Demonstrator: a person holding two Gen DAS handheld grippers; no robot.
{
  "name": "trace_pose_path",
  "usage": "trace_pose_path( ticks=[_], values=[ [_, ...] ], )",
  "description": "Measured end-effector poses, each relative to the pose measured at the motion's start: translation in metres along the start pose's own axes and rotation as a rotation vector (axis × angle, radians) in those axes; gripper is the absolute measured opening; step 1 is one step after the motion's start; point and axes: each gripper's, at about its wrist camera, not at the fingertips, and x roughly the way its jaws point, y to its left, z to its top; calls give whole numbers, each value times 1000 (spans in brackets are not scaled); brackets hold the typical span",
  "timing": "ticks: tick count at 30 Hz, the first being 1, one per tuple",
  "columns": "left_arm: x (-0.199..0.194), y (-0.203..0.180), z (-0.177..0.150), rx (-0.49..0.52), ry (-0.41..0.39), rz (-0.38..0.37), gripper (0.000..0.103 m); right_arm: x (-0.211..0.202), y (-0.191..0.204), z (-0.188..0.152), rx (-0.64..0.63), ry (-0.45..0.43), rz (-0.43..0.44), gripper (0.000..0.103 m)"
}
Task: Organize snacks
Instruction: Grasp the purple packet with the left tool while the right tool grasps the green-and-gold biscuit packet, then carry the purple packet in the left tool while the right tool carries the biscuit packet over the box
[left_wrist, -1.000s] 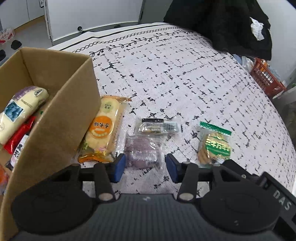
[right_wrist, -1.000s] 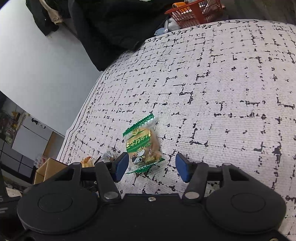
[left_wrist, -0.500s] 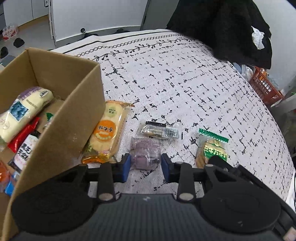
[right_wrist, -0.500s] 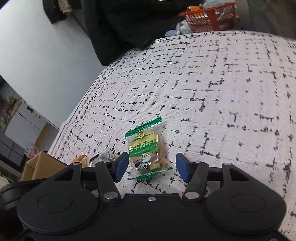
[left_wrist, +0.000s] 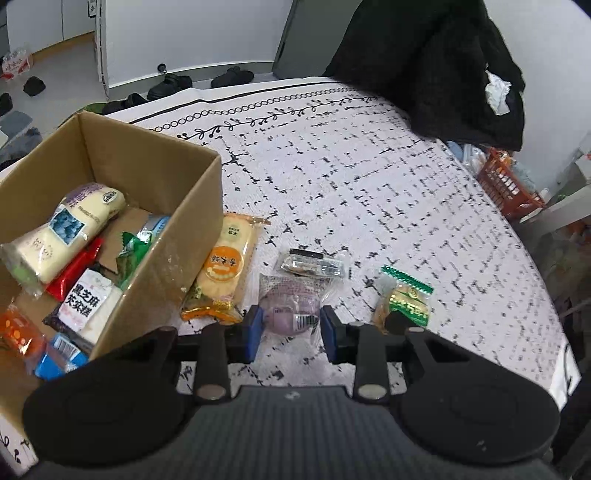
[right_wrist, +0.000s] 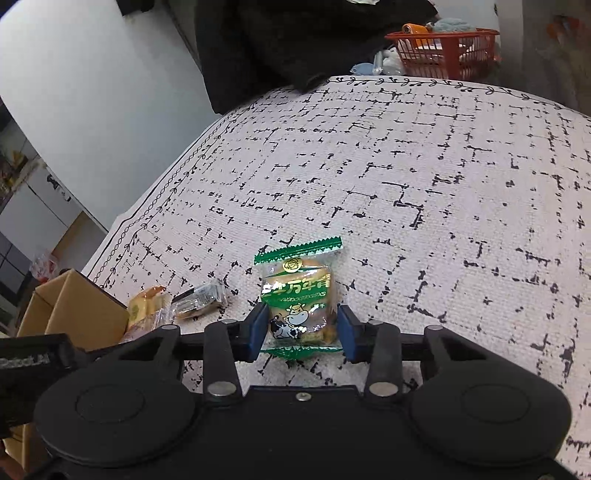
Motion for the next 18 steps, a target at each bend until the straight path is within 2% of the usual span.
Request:
trace_pose_path(
  ticks=[6,18],
  values=[
    [-23,6,1,5,-29,-6,32,-19,9,4,-3,-29,30,39],
    [-80,22,5,-12,-115,-24,31,-57,39,1,-18,-63,162,39]
  ],
)
